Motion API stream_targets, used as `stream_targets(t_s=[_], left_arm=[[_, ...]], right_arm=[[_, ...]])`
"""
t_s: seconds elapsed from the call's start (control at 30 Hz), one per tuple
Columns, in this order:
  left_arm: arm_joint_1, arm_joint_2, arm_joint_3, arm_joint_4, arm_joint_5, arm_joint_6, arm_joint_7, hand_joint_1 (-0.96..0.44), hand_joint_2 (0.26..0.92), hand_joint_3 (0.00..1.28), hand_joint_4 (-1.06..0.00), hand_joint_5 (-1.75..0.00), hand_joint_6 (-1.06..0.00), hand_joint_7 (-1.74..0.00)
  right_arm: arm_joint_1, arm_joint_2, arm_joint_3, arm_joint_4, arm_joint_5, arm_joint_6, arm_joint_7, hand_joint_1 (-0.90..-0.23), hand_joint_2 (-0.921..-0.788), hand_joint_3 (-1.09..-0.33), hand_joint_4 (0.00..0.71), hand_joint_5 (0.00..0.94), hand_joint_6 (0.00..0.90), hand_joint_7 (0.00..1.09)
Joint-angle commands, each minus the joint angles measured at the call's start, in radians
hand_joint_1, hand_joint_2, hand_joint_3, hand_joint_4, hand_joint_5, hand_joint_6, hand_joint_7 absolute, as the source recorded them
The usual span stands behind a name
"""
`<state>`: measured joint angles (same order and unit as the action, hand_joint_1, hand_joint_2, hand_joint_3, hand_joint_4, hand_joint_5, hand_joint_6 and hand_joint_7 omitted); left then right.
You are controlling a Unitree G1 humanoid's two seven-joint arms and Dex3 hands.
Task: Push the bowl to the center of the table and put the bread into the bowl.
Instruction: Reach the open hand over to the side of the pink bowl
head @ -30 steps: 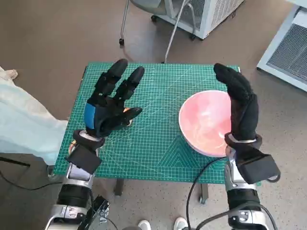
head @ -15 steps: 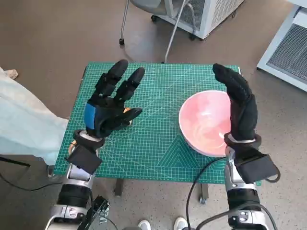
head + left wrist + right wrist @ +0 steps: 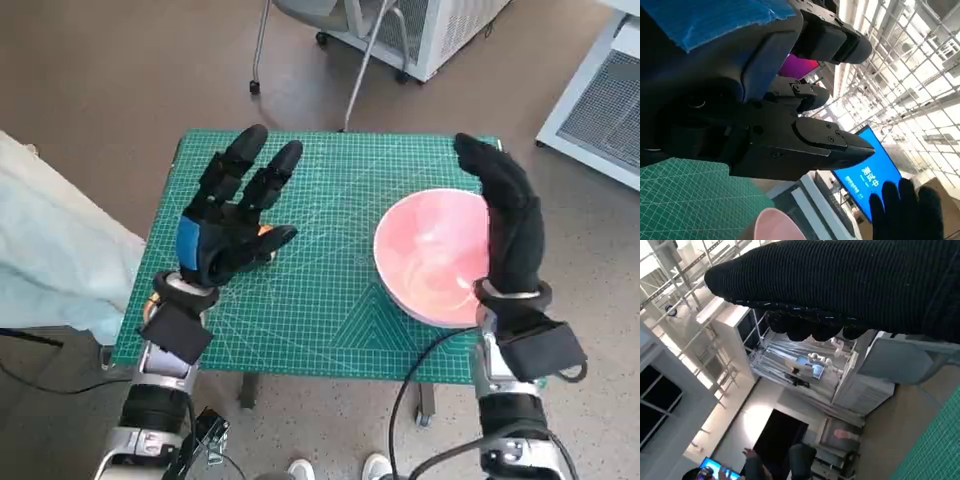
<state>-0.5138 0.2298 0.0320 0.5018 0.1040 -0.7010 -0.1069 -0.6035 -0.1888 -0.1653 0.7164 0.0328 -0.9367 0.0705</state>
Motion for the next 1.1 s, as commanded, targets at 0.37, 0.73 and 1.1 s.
stream_targets(t_s=[0.37, 0.73, 1.1], left_arm=[[0.015, -0.007, 0.005, -0.005, -0.007, -0.005, 0.015, -0.12, 0.921, 0.10, -0.38, 0.00, -0.39, -0.25], [0.005, -0.008, 0.005, 0.017, -0.005, -0.008, 0.020, -0.12, 0.921, 0.11, -0.38, 0.00, -0.39, -0.24], [-0.004, -0.001, 0.005, 0.042, -0.011, -0.016, 0.012, -0.13, 0.921, 0.11, -0.38, 0.00, -0.39, -0.24]], right_arm=[[0.027, -0.146, -0.109, 0.247, -0.139, -0.020, -0.313, -0.545, -0.921, -0.791, 0.445, 0.002, 0.161, 0.71], [0.018, -0.120, -0.141, 0.409, -0.042, 0.053, -0.301, -0.533, -0.921, -0.829, 0.441, 0.003, 0.121, 0.77], [-0.046, -0.070, -0.172, 0.528, 0.059, 0.173, -0.169, -0.553, -0.921, -0.778, 0.420, 0.000, 0.189, 0.63]])
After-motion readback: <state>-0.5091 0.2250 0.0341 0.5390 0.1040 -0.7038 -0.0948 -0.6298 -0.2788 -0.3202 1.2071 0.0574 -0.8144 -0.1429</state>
